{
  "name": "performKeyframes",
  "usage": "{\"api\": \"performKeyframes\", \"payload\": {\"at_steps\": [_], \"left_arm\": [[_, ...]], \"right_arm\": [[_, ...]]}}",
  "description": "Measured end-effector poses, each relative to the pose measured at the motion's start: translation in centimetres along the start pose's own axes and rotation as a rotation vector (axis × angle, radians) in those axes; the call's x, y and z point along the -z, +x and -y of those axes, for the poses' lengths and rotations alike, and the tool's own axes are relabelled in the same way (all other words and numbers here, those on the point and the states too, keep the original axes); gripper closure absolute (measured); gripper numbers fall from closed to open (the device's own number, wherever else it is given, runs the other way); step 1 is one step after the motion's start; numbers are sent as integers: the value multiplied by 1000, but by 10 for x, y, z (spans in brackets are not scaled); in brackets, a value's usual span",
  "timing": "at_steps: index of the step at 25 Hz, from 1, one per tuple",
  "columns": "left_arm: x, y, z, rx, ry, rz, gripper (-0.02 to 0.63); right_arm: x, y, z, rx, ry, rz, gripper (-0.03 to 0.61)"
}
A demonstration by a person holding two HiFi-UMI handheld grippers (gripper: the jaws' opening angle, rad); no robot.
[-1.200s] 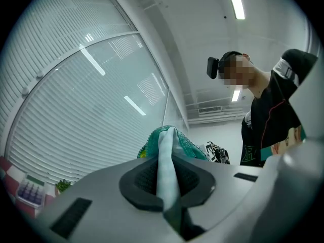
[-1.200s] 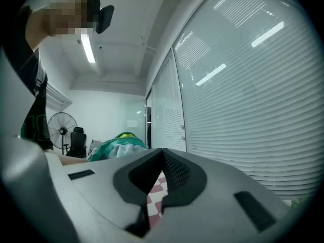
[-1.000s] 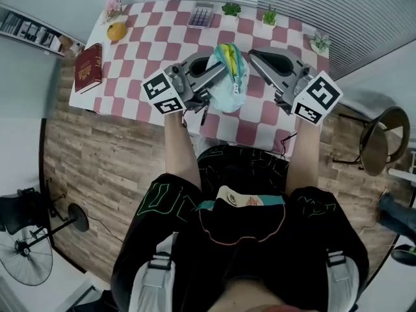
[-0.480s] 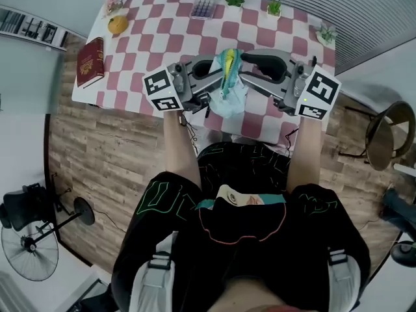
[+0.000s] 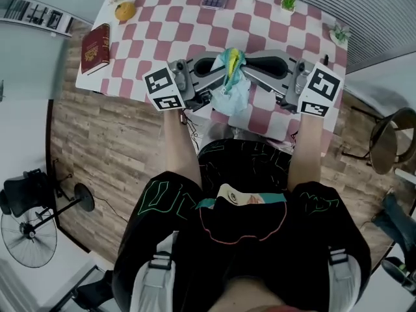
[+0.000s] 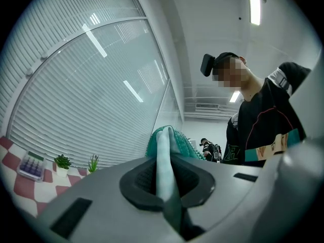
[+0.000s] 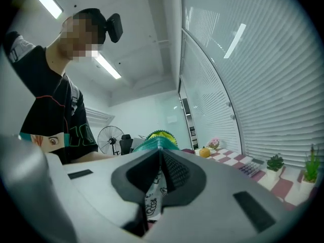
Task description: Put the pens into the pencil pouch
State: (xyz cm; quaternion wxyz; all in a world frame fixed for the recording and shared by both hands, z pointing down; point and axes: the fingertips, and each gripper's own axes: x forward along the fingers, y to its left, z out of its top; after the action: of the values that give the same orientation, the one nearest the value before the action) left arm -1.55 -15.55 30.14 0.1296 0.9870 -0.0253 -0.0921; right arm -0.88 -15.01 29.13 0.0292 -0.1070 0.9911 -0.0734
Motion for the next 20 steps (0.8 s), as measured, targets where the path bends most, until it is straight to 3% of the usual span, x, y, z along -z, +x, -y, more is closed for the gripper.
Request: {"api": "performKeyframes", "payload": {"at_steps": [1,7,20], "left_arm": [[0,-3,-1,-11,5,1,597],[-5,-10,-2,-26,30,35,592],[-15,-31,-17,-85,50,103,611]], "right_arm": [[0,2,2,-2,3,0,563],[-3,6,1,-18,-25,18,569],[-1,-29,14,65,-45,16,572]]}}
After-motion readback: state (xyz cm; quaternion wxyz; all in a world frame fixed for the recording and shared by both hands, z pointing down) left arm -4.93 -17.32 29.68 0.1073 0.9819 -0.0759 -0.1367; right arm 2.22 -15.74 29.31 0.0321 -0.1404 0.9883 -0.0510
